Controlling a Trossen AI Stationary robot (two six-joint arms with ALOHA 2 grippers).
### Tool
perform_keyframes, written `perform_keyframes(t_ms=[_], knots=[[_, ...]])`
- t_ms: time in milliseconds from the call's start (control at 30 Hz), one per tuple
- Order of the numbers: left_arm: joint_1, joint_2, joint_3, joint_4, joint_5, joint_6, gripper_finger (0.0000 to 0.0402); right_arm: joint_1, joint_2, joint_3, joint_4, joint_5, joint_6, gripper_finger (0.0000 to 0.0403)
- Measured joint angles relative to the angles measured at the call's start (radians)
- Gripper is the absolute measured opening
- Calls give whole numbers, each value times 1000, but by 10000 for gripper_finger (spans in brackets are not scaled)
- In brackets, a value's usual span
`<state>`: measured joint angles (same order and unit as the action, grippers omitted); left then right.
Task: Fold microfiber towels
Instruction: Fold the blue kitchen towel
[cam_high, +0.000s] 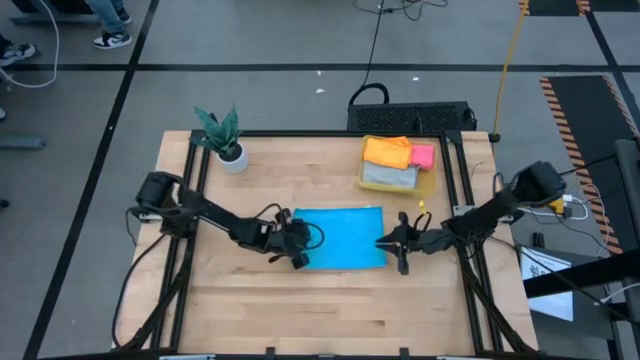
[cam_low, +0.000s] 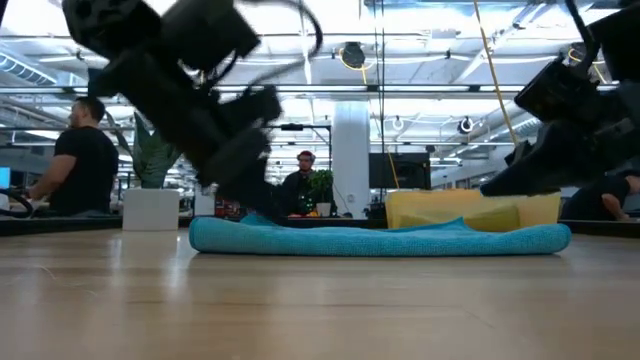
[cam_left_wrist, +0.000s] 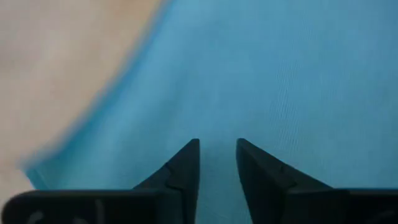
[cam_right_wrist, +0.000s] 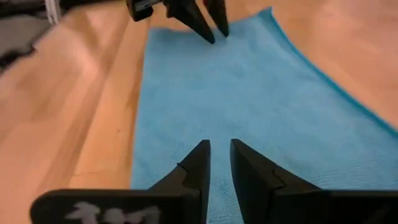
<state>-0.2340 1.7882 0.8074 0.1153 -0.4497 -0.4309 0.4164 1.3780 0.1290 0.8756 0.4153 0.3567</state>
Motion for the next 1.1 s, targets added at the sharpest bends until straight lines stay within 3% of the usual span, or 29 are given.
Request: perform_keyframes(t_ms=[300,467,633,800,967,1100], knots=[[-30,32,3,-118,17,-80,37,12,130,62,-80,-40,56,13],[-57,-22,-5,-211,-74,-61,7,75,129,131,-245,-81,127,2],[-79,-76,0,-198,-162,-72,17,154,126,224,-332,-82,90,1],[-151,-86,1,-53,-145,27,15,190,65,268,-318,-76,-24,1],[-210,-80,1,-21,-134,-25,8,157,-5,272,-331,18,-64,1],[-224,-56,2,-14,-92,-88,16,66,-27,272,-409,54,-81,1]])
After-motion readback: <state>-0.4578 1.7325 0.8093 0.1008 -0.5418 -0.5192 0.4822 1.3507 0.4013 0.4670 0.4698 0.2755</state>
